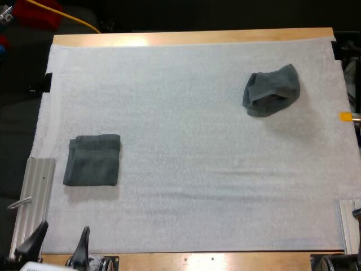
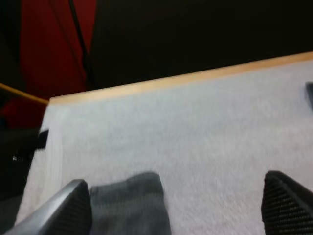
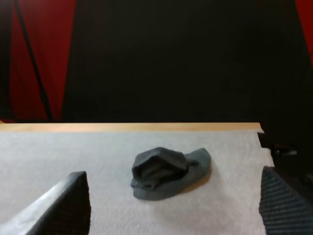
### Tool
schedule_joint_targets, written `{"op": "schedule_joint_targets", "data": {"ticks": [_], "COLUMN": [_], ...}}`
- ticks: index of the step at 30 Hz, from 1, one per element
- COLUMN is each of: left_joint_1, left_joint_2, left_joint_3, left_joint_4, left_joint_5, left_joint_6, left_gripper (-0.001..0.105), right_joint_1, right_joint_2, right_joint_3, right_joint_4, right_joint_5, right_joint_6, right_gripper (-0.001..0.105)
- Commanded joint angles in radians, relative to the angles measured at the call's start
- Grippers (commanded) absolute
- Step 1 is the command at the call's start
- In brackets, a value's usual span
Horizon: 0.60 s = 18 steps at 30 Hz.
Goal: Pick towel from pile, fold and stack
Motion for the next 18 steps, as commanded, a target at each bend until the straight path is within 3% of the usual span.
{"op": "schedule_joint_targets", "data": {"ticks": [1, 9, 18], "left_joint_1": [0.000, 0.000, 0.000], "left_joint_2": [-0.138, -0.136, -0.136], "left_joint_3": [0.018, 0.142, 0.257], "left_joint_4": [-0.053, -0.142, -0.148], "left_joint_5": [0.004, 0.004, 0.004], "left_joint_6": [-0.001, -0.001, -0.001], "left_gripper": [0.069, 0.069, 0.069], "right_joint_1": [-0.003, -0.003, -0.003], "right_joint_2": [-0.037, -0.035, -0.035], "right_joint_3": [0.018, 0.134, 0.242], "right_joint_4": [-0.033, -0.076, -0.076], "right_joint_5": [0.000, 0.000, 0.000], "right_joint_6": [0.000, 0.000, 0.000], "right_gripper": [0.070, 0.070, 0.070]}}
